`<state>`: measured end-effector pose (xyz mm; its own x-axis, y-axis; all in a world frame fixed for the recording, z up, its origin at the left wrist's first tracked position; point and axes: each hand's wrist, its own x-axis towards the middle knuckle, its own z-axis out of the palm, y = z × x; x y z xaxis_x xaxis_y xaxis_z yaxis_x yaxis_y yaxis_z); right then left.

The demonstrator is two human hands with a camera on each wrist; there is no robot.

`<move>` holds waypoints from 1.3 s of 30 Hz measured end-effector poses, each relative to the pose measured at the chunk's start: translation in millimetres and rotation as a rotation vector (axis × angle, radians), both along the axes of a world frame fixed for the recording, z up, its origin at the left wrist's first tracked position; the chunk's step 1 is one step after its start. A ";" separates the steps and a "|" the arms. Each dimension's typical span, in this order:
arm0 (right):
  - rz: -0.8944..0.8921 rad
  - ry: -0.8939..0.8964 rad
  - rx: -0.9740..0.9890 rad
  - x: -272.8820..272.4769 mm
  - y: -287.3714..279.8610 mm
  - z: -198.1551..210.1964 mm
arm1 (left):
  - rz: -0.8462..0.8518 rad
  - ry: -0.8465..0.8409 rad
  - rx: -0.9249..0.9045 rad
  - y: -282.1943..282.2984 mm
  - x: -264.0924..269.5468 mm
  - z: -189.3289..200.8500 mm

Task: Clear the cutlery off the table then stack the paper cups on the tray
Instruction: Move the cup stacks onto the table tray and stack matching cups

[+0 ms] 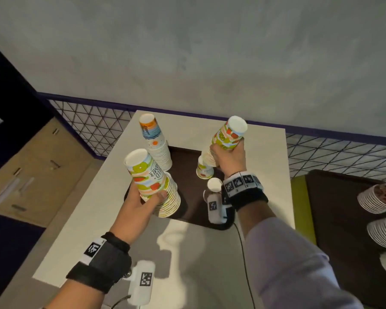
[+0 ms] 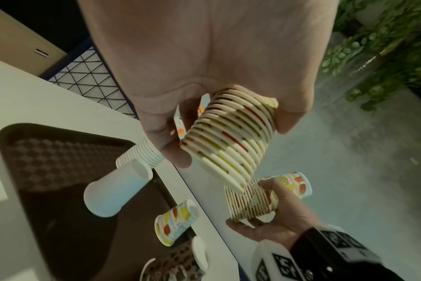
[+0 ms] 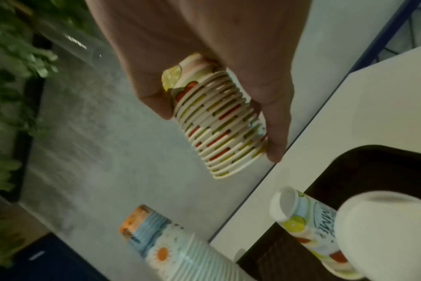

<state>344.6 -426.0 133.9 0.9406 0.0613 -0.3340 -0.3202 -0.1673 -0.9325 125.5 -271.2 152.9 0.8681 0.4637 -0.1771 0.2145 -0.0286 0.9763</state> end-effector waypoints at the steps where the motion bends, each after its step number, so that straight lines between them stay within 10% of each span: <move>1: -0.005 -0.007 -0.051 3.9 9.8 2.7 | -0.006 0.000 -0.002 10.5 2.5 -1.6; 25: -0.077 0.100 -0.445 6.5 109.7 -82.7 | -0.134 0.011 -0.107 90.8 27.1 -29.0; 32: -0.125 -0.023 -0.346 -2.3 102.7 -62.7 | -0.140 -0.011 -0.059 85.9 31.2 -20.7; 39: -0.061 -0.554 -0.284 -67.7 81.2 -20.4 | -0.194 -0.054 -0.037 85.4 40.0 -14.7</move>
